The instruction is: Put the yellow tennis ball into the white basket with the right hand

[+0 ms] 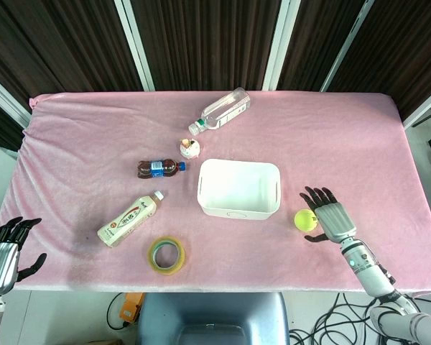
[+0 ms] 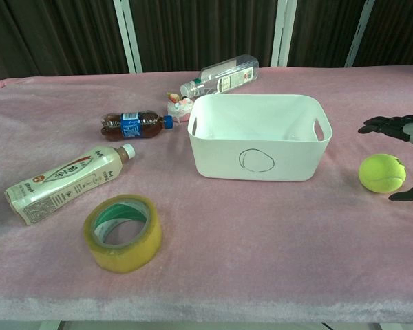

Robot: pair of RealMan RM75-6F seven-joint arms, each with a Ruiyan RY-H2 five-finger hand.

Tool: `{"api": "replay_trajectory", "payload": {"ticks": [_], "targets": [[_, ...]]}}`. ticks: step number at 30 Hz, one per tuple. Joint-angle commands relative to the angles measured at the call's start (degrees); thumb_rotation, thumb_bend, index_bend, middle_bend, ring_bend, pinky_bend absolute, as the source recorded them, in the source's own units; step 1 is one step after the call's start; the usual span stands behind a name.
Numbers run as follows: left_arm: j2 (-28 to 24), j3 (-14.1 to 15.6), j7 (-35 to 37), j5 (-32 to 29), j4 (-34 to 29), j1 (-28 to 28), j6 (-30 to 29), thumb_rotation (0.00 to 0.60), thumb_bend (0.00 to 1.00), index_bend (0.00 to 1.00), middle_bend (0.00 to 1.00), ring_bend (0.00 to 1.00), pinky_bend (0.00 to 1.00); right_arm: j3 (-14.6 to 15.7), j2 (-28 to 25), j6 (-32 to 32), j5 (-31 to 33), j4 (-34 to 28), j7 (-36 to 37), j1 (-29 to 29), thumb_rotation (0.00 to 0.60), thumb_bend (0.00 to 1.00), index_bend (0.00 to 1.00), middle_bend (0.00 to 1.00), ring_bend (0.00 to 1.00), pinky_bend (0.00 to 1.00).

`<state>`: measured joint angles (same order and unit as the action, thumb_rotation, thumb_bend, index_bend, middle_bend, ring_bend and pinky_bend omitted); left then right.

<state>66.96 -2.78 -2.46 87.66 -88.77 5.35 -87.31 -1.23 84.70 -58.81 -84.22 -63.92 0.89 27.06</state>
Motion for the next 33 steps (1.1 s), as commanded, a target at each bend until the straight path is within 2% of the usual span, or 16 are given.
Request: {"api": "replay_trajectory", "payload": {"ticks": [1, 10, 19, 22, 25, 26, 28, 30, 32, 33], "targets": [[-0.28, 0.11, -0.55, -0.58, -0.41, 0.01, 0.59, 0.600, 0.26, 0.22, 0.28, 0.16, 0.28, 0.07, 0.10, 0.01, -0.15, 0.10, 0.35, 0.06, 0.600, 0.12, 0.22, 0.10, 0.07, 0.18], [-0.79, 0.04, -0.55, -0.86, -1.27, -0.21, 0.39, 0.600, 0.27, 0.23, 0.29, 0.17, 0.29, 0.29, 0.66, 0.52, -0.10, 0.79, 0.36, 0.22, 0.600, 0.12, 0.23, 0.11, 0.09, 0.20], [-1.23, 0.22, -0.11, -0.15, -1.55, -0.40, -0.24, 0.600, 0.27, 0.23, 0.30, 0.18, 0.29, -0.26, 3.12, 1.59, 0.61, 2.74, -1.48, 1.09, 0.600, 0.13, 0.34, 0.23, 0.28, 0.38], [-1.35, 0.17, 0.56, -0.31, -1.46, -0.46, -0.21, 0.600, 0.27, 0.23, 0.30, 0.19, 0.29, -0.40, 4.47, 1.88, 0.71, 3.96, -2.51, 1.48, 0.600, 0.19, 0.39, 0.28, 0.34, 0.44], [-1.45, 0.04, 0.95, -0.57, -1.34, -0.57, -0.34, 0.600, 0.27, 0.23, 0.30, 0.19, 0.29, -0.32, 5.53, 1.51, 0.54, 5.14, -3.53, 1.52, 0.600, 0.36, 0.51, 0.38, 0.45, 0.54], [-1.46, 0.01, 1.06, -0.62, -1.34, -0.61, -0.41, 0.600, 0.27, 0.23, 0.30, 0.19, 0.29, -0.37, 5.87, 0.90, 0.37, 5.57, -3.92, 1.41, 0.600, 0.50, 0.58, 0.43, 0.52, 0.59], [-1.50, 0.00, 1.11, -0.64, -1.34, -0.66, -0.48, 0.600, 0.27, 0.23, 0.30, 0.19, 0.29, -0.39, 6.22, 0.19, 0.20, 6.00, -4.24, 1.23, 0.600, 0.64, 0.66, 0.48, 0.57, 0.64], [-1.52, -0.02, 1.13, -0.63, -1.35, -0.70, -0.59, 0.600, 0.27, 0.23, 0.30, 0.19, 0.29, -0.43, 6.46, -0.37, 0.06, 6.28, -4.38, 1.10, 0.600, 0.69, 0.69, 0.50, 0.60, 0.67], [-1.55, -0.02, 1.15, -0.53, -1.40, -0.85, -0.91, 0.600, 0.27, 0.23, 0.30, 0.19, 0.29, -0.89, 7.21, -2.93, -0.33, 6.88, -4.29, 0.49, 0.600, 0.79, 0.79, 0.55, 0.66, 0.75], [-1.55, -0.03, 1.13, -0.50, -1.43, -0.90, -1.02, 0.600, 0.27, 0.23, 0.30, 0.19, 0.29, -1.28, 7.69, -4.83, -0.67, 7.11, -3.76, 0.10, 0.600, 0.80, 0.82, 0.57, 0.68, 0.77]]}}
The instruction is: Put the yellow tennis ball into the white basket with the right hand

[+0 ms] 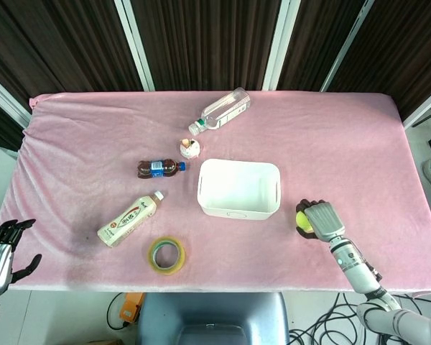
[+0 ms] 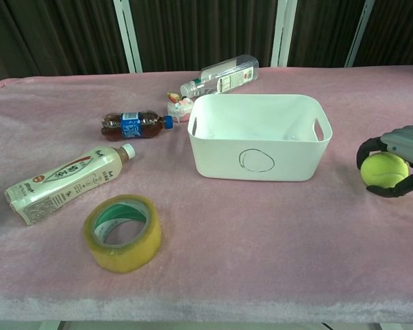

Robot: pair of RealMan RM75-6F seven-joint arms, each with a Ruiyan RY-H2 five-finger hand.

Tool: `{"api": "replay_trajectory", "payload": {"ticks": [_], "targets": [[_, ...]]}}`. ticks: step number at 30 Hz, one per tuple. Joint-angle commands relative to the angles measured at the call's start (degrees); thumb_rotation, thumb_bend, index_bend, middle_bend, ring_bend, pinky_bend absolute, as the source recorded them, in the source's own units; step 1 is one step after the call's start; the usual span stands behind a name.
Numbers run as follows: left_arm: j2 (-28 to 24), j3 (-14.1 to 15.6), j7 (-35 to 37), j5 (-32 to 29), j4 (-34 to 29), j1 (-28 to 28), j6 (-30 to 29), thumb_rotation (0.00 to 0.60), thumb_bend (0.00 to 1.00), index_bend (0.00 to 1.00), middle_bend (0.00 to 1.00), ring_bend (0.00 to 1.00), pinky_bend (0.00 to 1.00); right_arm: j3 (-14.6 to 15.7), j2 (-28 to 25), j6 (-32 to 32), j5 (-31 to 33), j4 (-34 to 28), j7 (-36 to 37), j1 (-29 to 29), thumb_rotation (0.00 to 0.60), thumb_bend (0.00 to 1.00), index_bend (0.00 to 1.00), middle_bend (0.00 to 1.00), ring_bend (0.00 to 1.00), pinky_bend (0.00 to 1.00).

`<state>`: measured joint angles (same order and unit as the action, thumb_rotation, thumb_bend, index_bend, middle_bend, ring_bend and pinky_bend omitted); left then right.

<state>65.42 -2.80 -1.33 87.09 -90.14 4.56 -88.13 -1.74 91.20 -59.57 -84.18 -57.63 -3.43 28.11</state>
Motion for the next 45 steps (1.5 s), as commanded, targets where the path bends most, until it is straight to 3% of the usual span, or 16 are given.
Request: {"api": "replay_trajectory", "payload": {"ticks": [1, 9, 15, 19, 23, 25, 28, 30, 33, 39, 43, 45], "targets": [[-0.01, 0.01, -0.09, 0.16, -0.12, -0.18, -0.35, 0.600, 0.27, 0.23, 0.30, 0.19, 0.29, -1.33, 1.49, -7.54, -1.68, 0.44, 1.33, -1.51, 0.600, 0.80, 0.82, 0.57, 0.69, 0.78], [-0.12, -0.07, 0.09, -0.10, -0.21, -0.30, -0.35, 0.600, 0.27, 0.23, 0.30, 0.19, 0.29, -2.74, -1.10, -16.00, -4.23, -9.82, -1.60, -3.09, 0.600, 0.80, 0.83, 0.57, 0.69, 0.78], [-0.18, -0.09, 0.31, 0.05, -0.27, -0.29, -0.37, 0.600, 0.27, 0.23, 0.30, 0.19, 0.29, -7.55, -1.34, -15.64, -3.81, -18.42, -7.18, 0.67, 0.600, 0.80, 0.83, 0.57, 0.69, 0.78], [-0.27, -0.10, 0.76, -0.06, -0.16, -0.30, -0.25, 0.600, 0.27, 0.23, 0.30, 0.19, 0.29, -11.37, 1.90, -13.80, -2.38, -18.11, -8.47, 4.58, 0.600, 0.80, 0.83, 0.57, 0.69, 0.78], [-0.50, -0.17, 1.84, -0.09, 0.09, -0.39, -0.36, 0.600, 0.27, 0.23, 0.30, 0.19, 0.29, -13.57, 6.23, -12.48, -1.08, -13.16, -9.03, 7.80, 0.600, 0.80, 0.81, 0.57, 0.68, 0.78], [-0.61, -0.20, 2.26, -0.12, 0.14, -0.47, -0.46, 0.600, 0.27, 0.23, 0.30, 0.19, 0.29, -13.83, 7.24, -10.48, 0.26, -11.84, -8.76, 8.80, 0.600, 0.72, 0.73, 0.56, 0.62, 0.73], [-0.69, -0.22, 2.69, -0.01, 0.32, -0.52, -0.61, 0.600, 0.27, 0.23, 0.30, 0.19, 0.29, -13.61, 7.42, -5.91, 2.48, -11.40, -6.59, 10.15, 0.600, 0.37, 0.41, 0.34, 0.32, 0.51], [-0.75, -0.25, 3.00, -0.02, 0.34, -0.57, -0.68, 0.600, 0.27, 0.23, 0.30, 0.19, 0.29, -12.80, 7.05, -4.70, 2.13, -11.37, -5.29, 10.64, 0.600, 0.21, 0.22, 0.17, 0.09, 0.36], [-0.81, -0.34, 3.28, -0.04, 0.46, -0.64, -0.86, 0.600, 0.27, 0.23, 0.30, 0.19, 0.29, -11.45, 6.84, -6.11, 0.54, -10.92, -4.47, 10.29, 0.600, 0.12, 0.05, 0.03, 0.00, 0.23], [-0.83, -0.45, 3.28, -0.23, 0.45, -0.72, -0.92, 0.600, 0.27, 0.23, 0.30, 0.19, 0.29, -9.93, 2.49, -11.65, -0.40, -15.89, -7.74, 6.59, 0.600, 0.10, 0.00, 0.00, 0.00, 0.19], [-0.77, -0.47, 3.09, -0.26, 0.42, -0.69, -0.84, 0.600, 0.27, 0.23, 0.30, 0.19, 0.29, -8.51, -3.87, -17.43, 0.76, -24.11, -12.24, 0.77, 0.600, 0.10, 0.01, 0.00, 0.00, 0.19], [-0.72, -0.43, 2.89, -0.17, 0.38, -0.54, -0.58, 0.600, 0.27, 0.23, 0.30, 0.19, 0.29, -6.76, -8.60, -21.77, 3.75, -30.60, -15.50, -5.05, 0.600, 0.10, 0.04, 0.00, 0.00, 0.20]]}}
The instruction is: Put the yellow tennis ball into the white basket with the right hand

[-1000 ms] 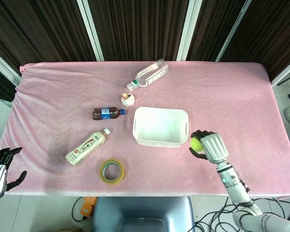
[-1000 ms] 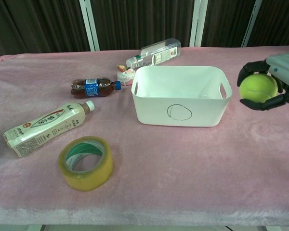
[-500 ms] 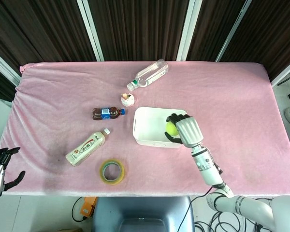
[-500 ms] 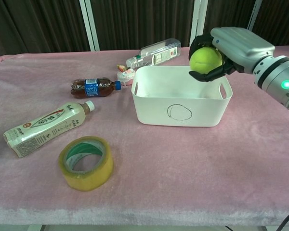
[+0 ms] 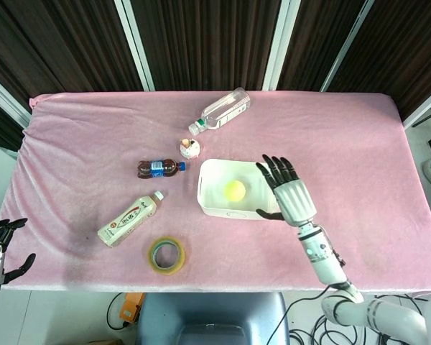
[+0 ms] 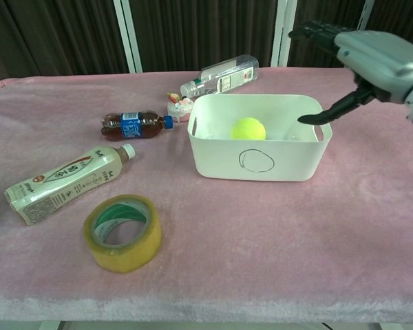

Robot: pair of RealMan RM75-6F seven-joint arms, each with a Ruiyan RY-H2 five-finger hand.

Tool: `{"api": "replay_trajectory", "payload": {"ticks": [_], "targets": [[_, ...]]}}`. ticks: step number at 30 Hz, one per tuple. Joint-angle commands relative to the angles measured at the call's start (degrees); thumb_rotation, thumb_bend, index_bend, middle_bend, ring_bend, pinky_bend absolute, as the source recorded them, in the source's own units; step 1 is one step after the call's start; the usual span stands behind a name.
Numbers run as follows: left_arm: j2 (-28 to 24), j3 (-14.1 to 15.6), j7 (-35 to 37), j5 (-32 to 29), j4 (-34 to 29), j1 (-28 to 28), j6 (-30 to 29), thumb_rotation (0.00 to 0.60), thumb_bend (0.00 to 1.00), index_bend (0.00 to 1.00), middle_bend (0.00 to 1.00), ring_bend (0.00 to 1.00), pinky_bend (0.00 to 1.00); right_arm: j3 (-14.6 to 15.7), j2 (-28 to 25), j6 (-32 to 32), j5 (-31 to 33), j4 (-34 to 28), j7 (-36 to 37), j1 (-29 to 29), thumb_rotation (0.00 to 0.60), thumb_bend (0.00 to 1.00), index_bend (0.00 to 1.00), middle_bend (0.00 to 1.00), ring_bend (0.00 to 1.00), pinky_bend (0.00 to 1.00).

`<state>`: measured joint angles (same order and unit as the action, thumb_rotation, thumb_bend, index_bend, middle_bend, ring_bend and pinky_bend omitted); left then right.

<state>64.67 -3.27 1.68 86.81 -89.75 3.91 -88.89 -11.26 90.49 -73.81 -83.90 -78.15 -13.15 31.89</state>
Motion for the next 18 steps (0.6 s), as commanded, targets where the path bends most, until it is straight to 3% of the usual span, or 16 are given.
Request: {"api": "replay_trajectory", "payload": {"ticks": [1, 4, 7, 12, 18], "targets": [[0.05, 0.06, -0.14, 0.14, 0.00, 0.15, 0.25, 0.600, 0.27, 0.23, 0.30, 0.19, 0.29, 3.65, -9.79, -8.40, 4.49, -12.86, -6.86, -10.62, 0.600, 0.10, 0.05, 0.00, 0.00, 0.20], [0.18, 0.11, -0.31, 0.27, 0.10, 0.37, 0.56, 0.600, 0.27, 0.23, 0.30, 0.19, 0.29, 8.44, -16.92, -11.68, 5.81, -19.89, -7.02, -17.29, 0.600, 0.10, 0.04, 0.00, 0.00, 0.23], [0.38, 0.10, -0.67, 0.21, 0.25, 0.73, 1.19, 0.600, 0.27, 0.23, 0.30, 0.19, 0.29, 11.35, -19.07, -16.97, 3.23, -17.12, -4.78, -22.29, 0.600, 0.10, 0.03, 0.00, 0.00, 0.23], [0.53, 0.02, -0.88, 0.22, 0.20, 1.02, 1.50, 0.600, 0.27, 0.23, 0.30, 0.19, 0.30, 11.46, -18.82, -17.58, 4.02, -12.68, -1.68, -24.77, 0.600, 0.10, 0.01, 0.00, 0.00, 0.24], [0.60, 0.10, -1.09, -0.03, 0.18, 1.50, 2.54, 0.600, 0.27, 0.23, 0.30, 0.19, 0.30, 10.26, -18.71, -15.06, 4.72, -11.49, -0.27, -24.56, 0.600, 0.10, 0.00, 0.00, 0.00, 0.24]]}}
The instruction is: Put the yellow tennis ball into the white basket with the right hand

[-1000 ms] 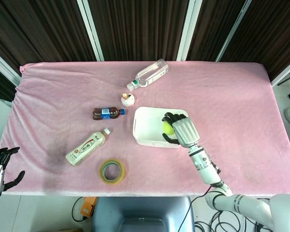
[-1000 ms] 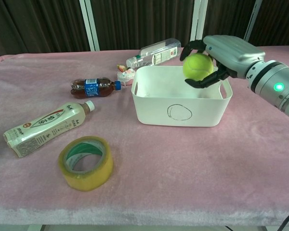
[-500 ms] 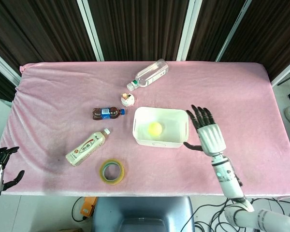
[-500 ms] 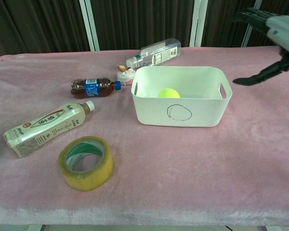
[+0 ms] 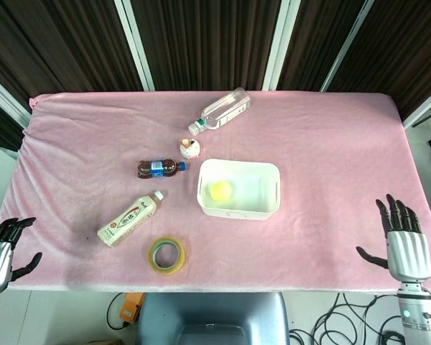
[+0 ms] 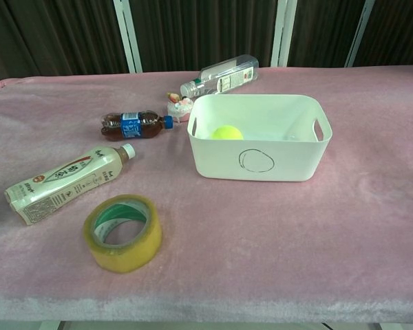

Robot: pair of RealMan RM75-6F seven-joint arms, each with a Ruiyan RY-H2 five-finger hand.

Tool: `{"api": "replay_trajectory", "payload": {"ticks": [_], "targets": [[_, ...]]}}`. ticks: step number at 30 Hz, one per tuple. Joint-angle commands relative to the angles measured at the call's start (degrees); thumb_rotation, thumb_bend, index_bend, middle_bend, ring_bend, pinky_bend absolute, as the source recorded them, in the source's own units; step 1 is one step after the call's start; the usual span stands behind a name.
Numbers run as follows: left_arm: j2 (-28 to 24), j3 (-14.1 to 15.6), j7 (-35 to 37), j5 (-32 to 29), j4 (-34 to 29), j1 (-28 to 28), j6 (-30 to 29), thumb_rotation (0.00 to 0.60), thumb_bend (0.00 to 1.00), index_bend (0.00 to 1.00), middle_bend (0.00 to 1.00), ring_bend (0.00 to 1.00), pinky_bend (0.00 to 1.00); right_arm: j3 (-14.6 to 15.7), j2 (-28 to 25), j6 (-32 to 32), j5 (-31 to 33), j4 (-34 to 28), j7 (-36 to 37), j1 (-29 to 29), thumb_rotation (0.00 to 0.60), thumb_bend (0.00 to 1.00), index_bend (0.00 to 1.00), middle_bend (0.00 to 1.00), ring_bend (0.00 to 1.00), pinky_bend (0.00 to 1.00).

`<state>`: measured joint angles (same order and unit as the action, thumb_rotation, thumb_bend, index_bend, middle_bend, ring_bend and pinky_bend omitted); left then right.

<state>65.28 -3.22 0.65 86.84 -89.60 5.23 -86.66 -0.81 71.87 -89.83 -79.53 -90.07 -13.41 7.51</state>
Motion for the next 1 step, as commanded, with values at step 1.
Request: {"api": "replay_trajectory", "payload": {"ticks": [1], "targets": [[0.00, 0.05, -0.06, -0.09, 0.05, 0.26, 0.46, 0.600, 0.27, 0.23, 0.30, 0.19, 0.30, -0.27, -0.08, 1.39, 0.42, 0.45, -0.18, -0.19, 0.600, 0.10, 0.00, 0.00, 0.00, 0.24]]}}
